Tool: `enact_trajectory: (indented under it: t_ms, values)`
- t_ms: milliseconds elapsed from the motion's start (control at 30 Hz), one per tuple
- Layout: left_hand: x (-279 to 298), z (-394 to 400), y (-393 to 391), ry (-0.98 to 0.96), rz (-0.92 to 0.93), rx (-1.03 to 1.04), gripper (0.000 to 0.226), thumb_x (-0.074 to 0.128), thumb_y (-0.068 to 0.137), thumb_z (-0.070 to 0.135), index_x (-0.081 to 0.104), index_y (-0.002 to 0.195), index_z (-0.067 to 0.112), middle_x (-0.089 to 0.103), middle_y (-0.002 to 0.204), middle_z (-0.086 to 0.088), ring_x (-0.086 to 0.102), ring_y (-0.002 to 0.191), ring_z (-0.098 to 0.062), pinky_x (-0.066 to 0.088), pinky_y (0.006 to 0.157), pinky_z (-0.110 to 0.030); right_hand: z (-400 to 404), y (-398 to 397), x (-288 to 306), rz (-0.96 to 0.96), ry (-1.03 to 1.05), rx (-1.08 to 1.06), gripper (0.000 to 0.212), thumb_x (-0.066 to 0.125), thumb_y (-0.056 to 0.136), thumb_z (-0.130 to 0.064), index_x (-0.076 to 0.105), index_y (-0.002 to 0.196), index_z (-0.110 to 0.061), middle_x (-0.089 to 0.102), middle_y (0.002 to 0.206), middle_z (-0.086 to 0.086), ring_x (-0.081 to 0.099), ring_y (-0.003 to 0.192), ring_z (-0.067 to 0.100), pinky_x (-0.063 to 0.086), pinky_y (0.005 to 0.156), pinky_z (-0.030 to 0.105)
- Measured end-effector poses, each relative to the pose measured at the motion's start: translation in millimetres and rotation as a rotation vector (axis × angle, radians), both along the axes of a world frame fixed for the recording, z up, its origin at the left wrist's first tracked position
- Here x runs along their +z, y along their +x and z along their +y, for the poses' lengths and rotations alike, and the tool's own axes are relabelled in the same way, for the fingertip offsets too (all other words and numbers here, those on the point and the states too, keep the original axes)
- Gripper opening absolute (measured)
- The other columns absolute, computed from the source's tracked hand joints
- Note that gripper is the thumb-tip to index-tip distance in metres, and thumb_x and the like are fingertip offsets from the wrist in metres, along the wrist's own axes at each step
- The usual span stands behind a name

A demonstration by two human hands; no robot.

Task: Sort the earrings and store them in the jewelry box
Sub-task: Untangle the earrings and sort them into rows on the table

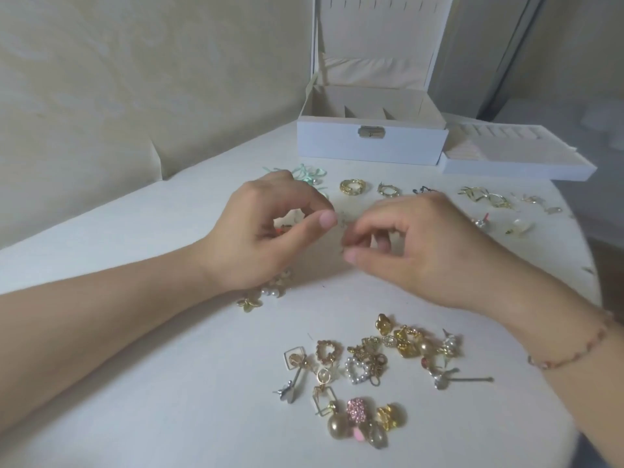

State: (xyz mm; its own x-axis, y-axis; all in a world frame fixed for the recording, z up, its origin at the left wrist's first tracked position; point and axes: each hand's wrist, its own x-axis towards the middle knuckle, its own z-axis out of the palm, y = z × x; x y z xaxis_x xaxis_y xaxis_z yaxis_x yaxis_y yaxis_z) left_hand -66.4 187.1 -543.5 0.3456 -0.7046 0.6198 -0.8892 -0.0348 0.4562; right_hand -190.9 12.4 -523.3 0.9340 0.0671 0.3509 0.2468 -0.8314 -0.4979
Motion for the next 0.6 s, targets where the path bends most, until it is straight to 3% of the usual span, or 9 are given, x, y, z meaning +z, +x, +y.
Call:
enact_trajectory:
  t_ms: [133,233,367,467,533,600]
  values:
    - [5.7,-8.3,-25.1,0.039,0.298,-0.028,0.032,0.047,0.095,0.047,0.068,0.078,0.030,0.053,0.059,0.021,0.045,0.057,-0.001,0.033,0.059,-0.019,-3.7,-7.0,8.2,-0.246,-0.011,-0.055,0.007,0.071,0.080,-0.027,0.075,0.084,-0.023,0.064,0.073,-0.014,0.055,0.066,0.015,0.030,0.059,0.010]
    - [7.0,-11.4,-34.2,0.012,0.441,-0.116,0.025,0.055,0.096,0.038,0.064,0.072,0.036,0.048,0.059,0.016,0.036,0.055,-0.005,0.029,0.053,-0.015,-3.8,-11.8,9.1,-0.329,-0.021,-0.045,0.005,0.073,0.082,-0.022,0.075,0.086,-0.020,0.064,0.075,-0.011,0.056,0.068,0.015,0.030,0.063,0.010]
    - [6.0,-10.9,-33.9,-0.042,0.502,-0.170,0.021,0.060,0.092,0.034,0.067,0.073,0.034,0.048,0.061,0.005,0.039,0.060,-0.013,0.033,0.057,-0.020,-5.3,-15.4,6.5,-0.364,0.008,-0.017,0.011,0.075,0.083,-0.020,0.075,0.093,-0.017,0.067,0.078,-0.007,0.058,0.071,0.017,0.034,0.066,0.013]
    - [2.2,-10.3,-32.2,-0.050,0.538,-0.171,0.015,0.064,0.090,0.030,0.069,0.076,0.025,0.052,0.058,0.011,0.044,0.059,-0.008,0.037,0.059,-0.018,-12.5,-23.5,5.0,-0.257,0.031,-0.024,0.026,0.074,0.082,-0.027,0.070,0.107,-0.023,0.066,0.084,-0.011,0.059,0.077,0.015,0.035,0.070,0.010]
    - [0.7,-10.3,-31.7,-0.031,0.527,-0.174,0.011,0.066,0.089,0.027,0.069,0.079,0.023,0.057,0.060,0.015,0.048,0.059,-0.003,0.038,0.056,-0.019,-27.1,-36.0,5.5,-0.117,-0.002,0.021,0.025,0.072,0.081,-0.027,0.069,0.106,-0.029,0.066,0.084,-0.013,0.059,0.078,0.014,0.035,0.070,0.008]
    - [-1.4,-9.0,-30.0,-0.016,0.500,-0.200,0.008,0.068,0.087,0.030,0.069,0.082,0.025,0.062,0.065,0.011,0.054,0.060,-0.006,0.040,0.053,-0.035,-42.8,-50.2,4.9,0.087,-0.057,0.105,0.018,0.070,0.081,-0.026,0.071,0.097,-0.036,0.067,0.085,-0.014,0.061,0.078,0.013,0.038,0.069,0.010]
